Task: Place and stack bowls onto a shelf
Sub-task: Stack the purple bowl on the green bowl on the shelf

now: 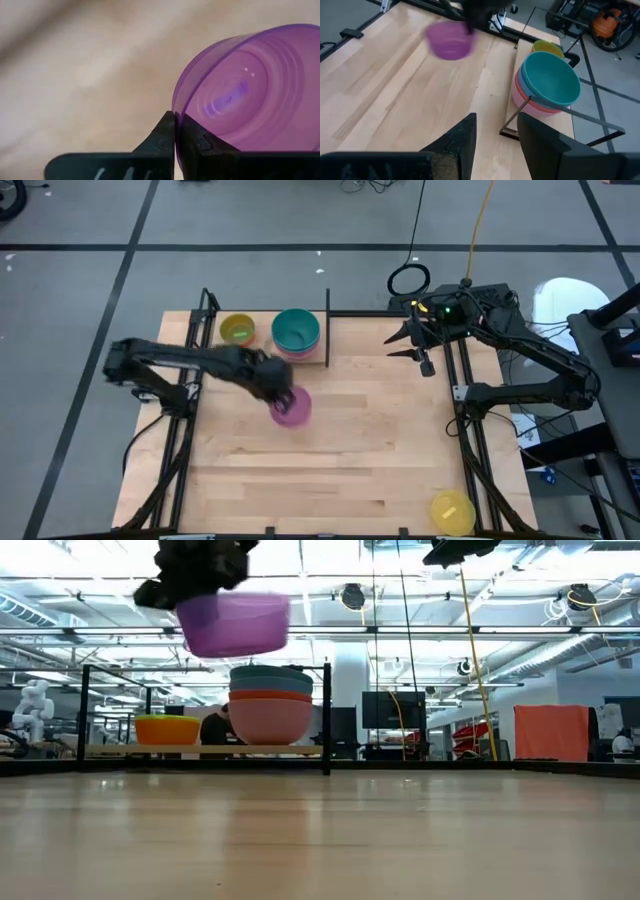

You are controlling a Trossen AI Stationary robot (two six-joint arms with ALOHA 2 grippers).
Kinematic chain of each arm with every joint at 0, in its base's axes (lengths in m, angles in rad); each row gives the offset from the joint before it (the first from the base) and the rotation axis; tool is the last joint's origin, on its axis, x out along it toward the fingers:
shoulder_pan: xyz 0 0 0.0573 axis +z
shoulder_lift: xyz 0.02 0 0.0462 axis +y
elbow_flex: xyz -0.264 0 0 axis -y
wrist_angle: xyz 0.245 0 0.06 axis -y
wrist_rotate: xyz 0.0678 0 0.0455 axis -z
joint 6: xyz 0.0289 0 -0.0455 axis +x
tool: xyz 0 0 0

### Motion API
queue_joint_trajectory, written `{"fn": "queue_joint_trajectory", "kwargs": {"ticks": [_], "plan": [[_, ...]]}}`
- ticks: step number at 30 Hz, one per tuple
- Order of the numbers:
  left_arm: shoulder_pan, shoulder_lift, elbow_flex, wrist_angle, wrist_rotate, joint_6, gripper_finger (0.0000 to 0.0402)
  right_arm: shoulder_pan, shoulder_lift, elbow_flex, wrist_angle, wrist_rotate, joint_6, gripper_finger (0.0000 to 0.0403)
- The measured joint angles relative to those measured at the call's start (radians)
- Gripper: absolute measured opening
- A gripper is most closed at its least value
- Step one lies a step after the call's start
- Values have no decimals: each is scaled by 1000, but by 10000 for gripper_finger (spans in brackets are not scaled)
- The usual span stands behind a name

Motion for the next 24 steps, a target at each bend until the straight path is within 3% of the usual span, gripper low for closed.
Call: {"fn": "queue_joint_trajectory", "kwargs": {"ticks": [8, 15, 24], "plan": [[263, -195, 0, -279, -201, -1, 3, 0, 0, 0, 69, 3, 2, 134], [516, -245, 0, -279, -278, 203, 3, 0, 0, 0, 115, 5, 3, 134], [824, -203, -1, -196, -263, 396, 3, 0, 0, 0, 140, 7, 3, 134]]}}
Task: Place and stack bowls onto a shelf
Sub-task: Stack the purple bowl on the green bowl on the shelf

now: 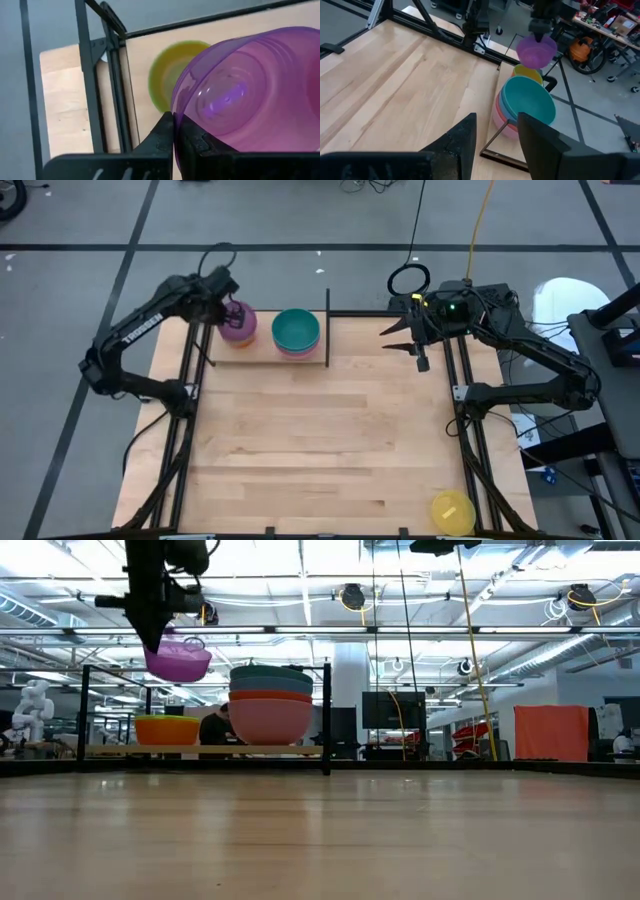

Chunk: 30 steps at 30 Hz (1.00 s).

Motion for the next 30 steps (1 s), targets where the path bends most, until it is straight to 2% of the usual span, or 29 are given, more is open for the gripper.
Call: {"fn": "queue_joint_trajectory", "kwargs": {"ticks": [7, 14, 21, 30], "plan": [[127, 48, 0, 40, 55, 90, 3, 0, 0, 0, 0, 0, 0, 134], [169, 106, -12, 73, 96, 137, 3, 0, 0, 0, 2, 0, 0, 134], [194, 117, -122, 183, 159, 135, 3, 0, 0, 0, 2, 0, 0, 134], [247, 118, -207, 218, 181, 158, 3, 0, 0, 0, 2, 0, 0, 134]]}}
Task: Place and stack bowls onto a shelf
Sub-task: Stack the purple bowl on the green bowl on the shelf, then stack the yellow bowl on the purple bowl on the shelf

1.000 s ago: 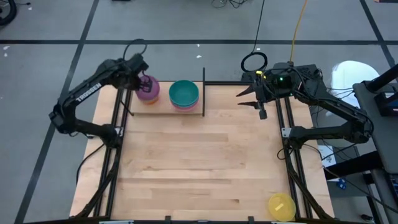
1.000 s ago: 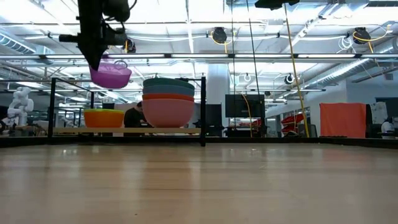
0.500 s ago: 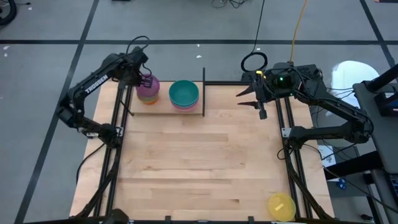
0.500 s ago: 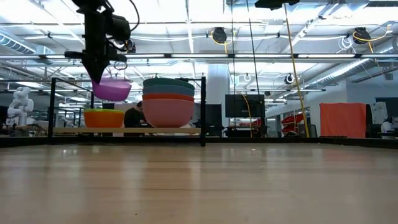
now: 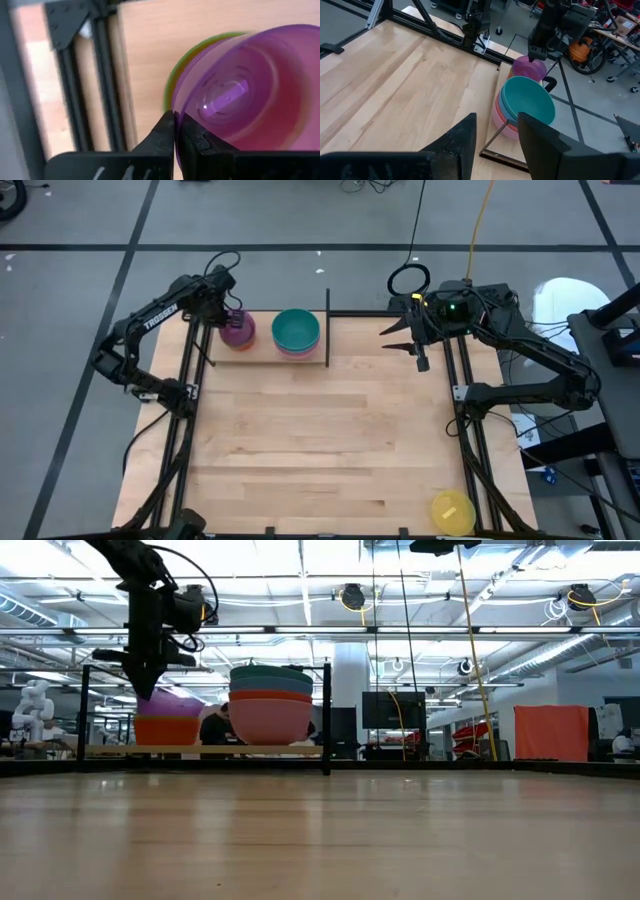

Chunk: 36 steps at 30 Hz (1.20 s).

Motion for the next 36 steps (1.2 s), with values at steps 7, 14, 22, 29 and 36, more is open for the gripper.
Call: {"fn": "queue_joint_trajectory", "kwargs": {"ticks": [7, 14, 22, 29, 36], "plan": [[-2, 0, -2, 31, 37, 36, 53, 0, 0, 0, 1, 0, -2, 134], [-2, 0, -2, 22, 50, 34, 82, 0, 0, 0, 1, 1, -2, 134], [-7, -1, -2, 14, 362, 32, 85, 0, -16, 0, -142, 108, 1, 134], [-85, -47, -2, 15, 457, -4, 85, 0, -67, 0, -393, 175, 211, 134], [-207, -198, -2, 17, 451, -86, 85, 33, -103, 0, -667, 174, 342, 134]]}}
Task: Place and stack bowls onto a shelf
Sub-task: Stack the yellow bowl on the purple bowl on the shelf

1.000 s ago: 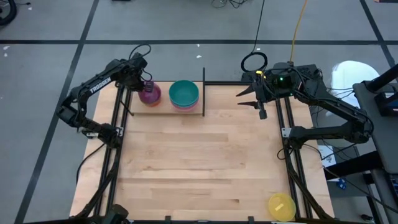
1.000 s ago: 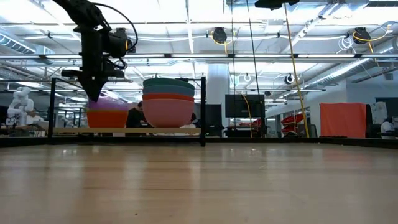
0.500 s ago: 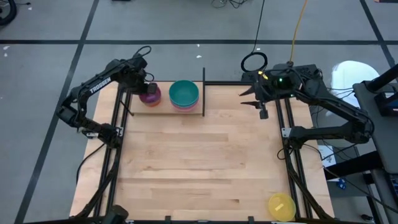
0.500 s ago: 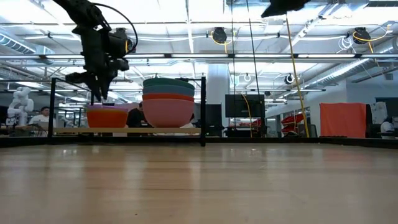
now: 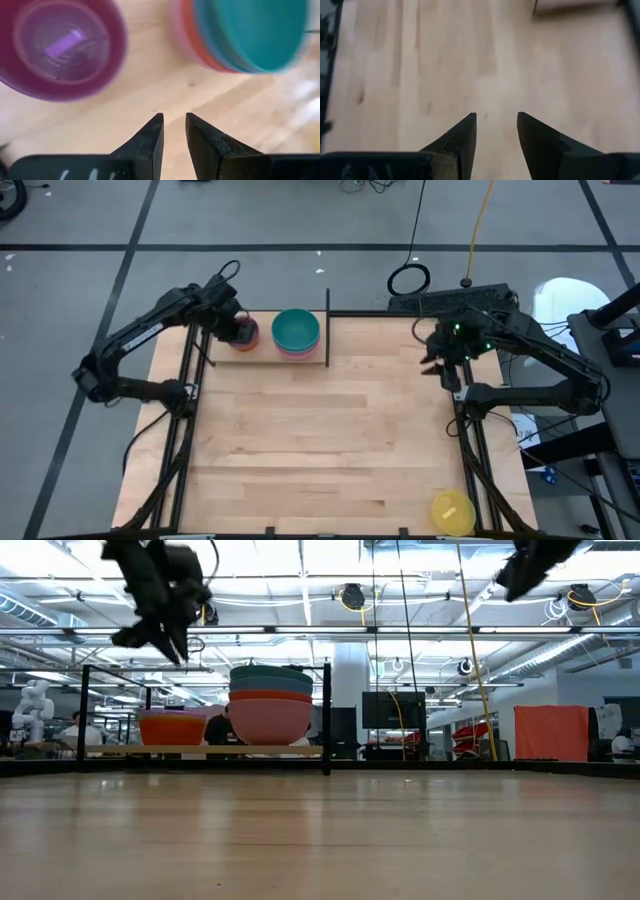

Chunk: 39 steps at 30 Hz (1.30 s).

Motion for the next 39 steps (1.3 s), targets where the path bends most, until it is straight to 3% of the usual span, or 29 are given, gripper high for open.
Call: {"fn": "queue_joint_trajectory", "kwargs": {"ticks": [5, 9, 16, 21, 39], "plan": [[-94, -131, 0, 8, -27, -95, 85, 62, 5, 0, -184, -4, 71, 134], [-161, -222, 0, 7, -95, -170, 85, 135, 15, 0, -296, -74, 125, 126], [-244, -327, 0, 7, -174, -241, 85, 300, 19, -65, -299, -226, 270, 112], [-281, -348, 0, 7, -187, -247, 85, 410, 19, -155, -287, -238, 357, 112], [-295, -346, 0, 7, -188, -210, 86, 925, 19, -505, 359, -338, 793, 112]]}}
